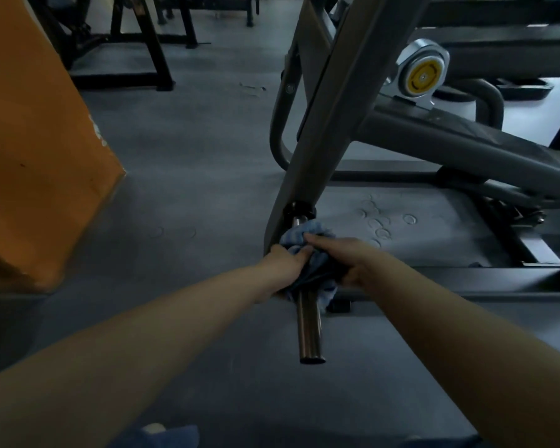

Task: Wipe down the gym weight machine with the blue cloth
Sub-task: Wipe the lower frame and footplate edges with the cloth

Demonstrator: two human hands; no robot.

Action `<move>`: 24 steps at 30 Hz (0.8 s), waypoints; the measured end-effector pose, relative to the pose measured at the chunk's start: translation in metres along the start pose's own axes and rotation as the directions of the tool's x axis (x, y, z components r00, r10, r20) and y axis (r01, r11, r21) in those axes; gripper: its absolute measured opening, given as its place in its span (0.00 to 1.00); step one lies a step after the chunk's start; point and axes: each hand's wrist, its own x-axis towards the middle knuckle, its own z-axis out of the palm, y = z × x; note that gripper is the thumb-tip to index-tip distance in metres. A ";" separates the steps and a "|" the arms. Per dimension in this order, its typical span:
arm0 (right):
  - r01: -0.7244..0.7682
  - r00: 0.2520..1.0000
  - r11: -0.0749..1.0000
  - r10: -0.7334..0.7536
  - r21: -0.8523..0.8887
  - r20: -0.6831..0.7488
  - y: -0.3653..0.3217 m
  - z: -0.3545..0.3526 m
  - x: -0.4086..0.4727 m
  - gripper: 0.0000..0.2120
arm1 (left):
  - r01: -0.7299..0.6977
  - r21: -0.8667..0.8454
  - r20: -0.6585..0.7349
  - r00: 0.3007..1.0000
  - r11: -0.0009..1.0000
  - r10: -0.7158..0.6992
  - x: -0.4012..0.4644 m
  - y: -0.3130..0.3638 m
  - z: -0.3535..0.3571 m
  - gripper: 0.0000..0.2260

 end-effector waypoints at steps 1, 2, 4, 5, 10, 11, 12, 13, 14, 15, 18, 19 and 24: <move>0.062 0.995 0.997 -0.065 -0.051 -0.070 -0.004 0.001 0.000 0.23 | -0.064 0.081 -0.082 0.994 0.995 0.071 -0.001 0.002 -0.001 0.22; 0.112 0.983 0.987 -0.127 -0.112 -0.134 -0.010 0.002 0.001 0.20 | -0.114 0.117 -0.148 0.980 0.987 0.131 -0.004 0.004 -0.003 0.19; 0.140 0.967 0.970 -0.178 -0.200 -0.184 -0.019 0.003 0.006 0.18 | -0.195 0.143 -0.222 0.949 0.970 0.223 -0.008 0.005 -0.002 0.14; 0.112 0.969 0.966 -0.158 -0.233 -0.190 -0.022 0.004 0.008 0.18 | -0.223 0.153 -0.213 0.944 0.963 0.253 -0.009 0.005 0.000 0.15; 0.075 0.978 0.995 -0.087 -0.071 -0.190 -0.012 0.011 0.008 0.27 | -0.080 -0.085 -0.144 0.987 0.993 0.068 -0.005 0.015 0.006 0.15; 0.058 0.988 0.998 -0.062 -0.033 -0.138 -0.005 0.012 0.004 0.28 | -0.025 -0.199 -0.134 0.991 0.980 -0.002 -0.005 0.016 0.003 0.16; 0.038 0.995 0.999 -0.037 0.006 -0.091 0.001 0.013 0.001 0.29 | -0.001 -0.309 -0.115 0.993 0.951 -0.037 -0.007 0.016 0.001 0.16; 0.005 0.999 0.999 -0.004 0.041 -0.044 0.006 0.012 -0.002 0.29 | 0.015 -0.388 -0.098 0.994 0.921 -0.057 -0.008 0.015 -0.001 0.16; -0.036 0.999 0.996 0.035 0.076 0.011 0.011 0.009 -0.004 0.31 | 0.026 -0.440 -0.078 0.995 0.898 -0.067 -0.011 0.013 -0.003 0.15; -0.096 0.994 0.992 0.091 0.081 0.066 0.015 0.007 -0.006 0.34 | 0.033 -0.477 -0.068 0.995 0.878 -0.074 -0.011 0.010 -0.003 0.15; -0.184 0.972 0.974 0.160 0.136 0.171 0.023 0.005 0.000 0.39 | 0.023 -0.522 -0.051 0.997 0.853 -0.058 -0.015 0.012 -0.004 0.14; -0.163 0.979 0.972 0.138 0.170 0.150 0.023 0.007 0.004 0.37 | 0.021 -0.514 -0.047 0.997 0.857 -0.053 -0.015 0.014 -0.004 0.13; 0.163 0.984 0.976 -0.150 0.143 -0.098 0.005 0.010 0.020 0.24 | -0.019 -0.407 -0.113 0.993 0.913 -0.030 -0.002 0.021 -0.005 0.12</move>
